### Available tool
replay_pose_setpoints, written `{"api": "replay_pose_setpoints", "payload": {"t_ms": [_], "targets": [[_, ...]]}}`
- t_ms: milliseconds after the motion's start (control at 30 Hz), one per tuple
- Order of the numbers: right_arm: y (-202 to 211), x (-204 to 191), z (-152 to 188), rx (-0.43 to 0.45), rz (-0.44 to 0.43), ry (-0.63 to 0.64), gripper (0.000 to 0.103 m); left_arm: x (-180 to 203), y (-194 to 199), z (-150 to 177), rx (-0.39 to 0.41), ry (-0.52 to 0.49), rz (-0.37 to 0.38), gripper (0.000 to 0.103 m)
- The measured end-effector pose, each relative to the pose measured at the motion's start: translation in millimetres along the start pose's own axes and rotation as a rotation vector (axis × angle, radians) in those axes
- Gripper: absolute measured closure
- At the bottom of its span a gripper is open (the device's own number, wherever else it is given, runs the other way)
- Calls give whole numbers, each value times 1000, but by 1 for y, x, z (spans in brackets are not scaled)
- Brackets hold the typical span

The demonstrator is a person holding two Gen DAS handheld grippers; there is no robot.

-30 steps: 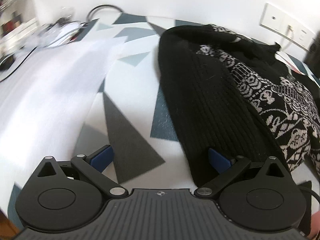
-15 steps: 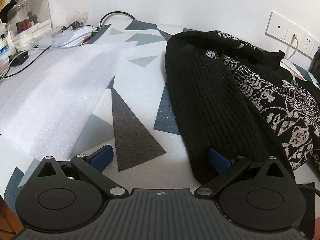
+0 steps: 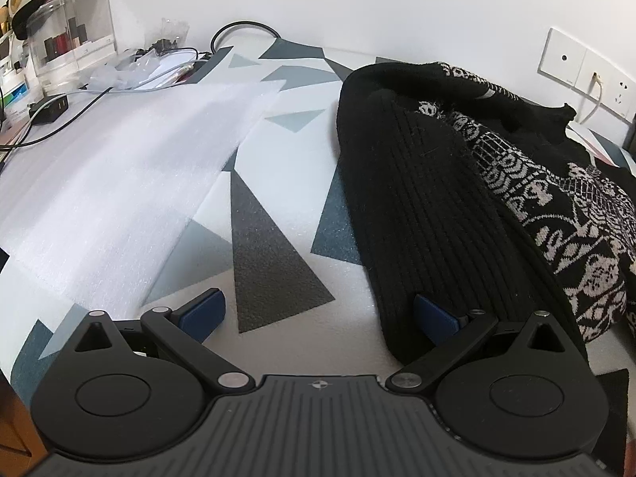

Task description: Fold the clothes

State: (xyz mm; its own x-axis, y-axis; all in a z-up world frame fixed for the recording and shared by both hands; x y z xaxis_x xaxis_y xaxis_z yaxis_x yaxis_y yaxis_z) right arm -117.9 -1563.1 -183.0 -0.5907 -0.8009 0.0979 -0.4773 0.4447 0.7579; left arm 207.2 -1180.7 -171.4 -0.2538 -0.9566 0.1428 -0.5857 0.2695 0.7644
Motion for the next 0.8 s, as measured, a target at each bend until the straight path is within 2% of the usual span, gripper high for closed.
{"api": "replay_pose_setpoints", "payload": {"t_ms": [367, 533, 667, 800], "targets": [[-1, -2, -1, 10, 8, -10, 1, 0, 0, 3, 29, -8, 2, 0], [-2, -3, -1, 16, 12, -13, 1, -2, 1, 1, 5, -9, 15, 0], [-2, -3, -2, 17, 16, -16, 1, -5, 5, -2, -39, 22, 54, 0], [-3, -4, -4, 12, 15, -16, 1, -3, 17, 0, -89, 83, 161, 0]]}}
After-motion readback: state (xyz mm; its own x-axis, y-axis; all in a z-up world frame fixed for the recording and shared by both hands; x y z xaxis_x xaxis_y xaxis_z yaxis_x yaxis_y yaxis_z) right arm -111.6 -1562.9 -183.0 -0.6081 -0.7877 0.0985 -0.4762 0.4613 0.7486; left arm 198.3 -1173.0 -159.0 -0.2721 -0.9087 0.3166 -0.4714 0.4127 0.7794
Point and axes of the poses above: each gripper's, at about its wrist camera, not at the fingertips, and y roughly against the way its jaws point, x to its right, z to its underside, the point moved 3 cm from there along -y, roughly the way its jaws point, and after that the axes turned 10 degrees about y, right-handed, at the moved point
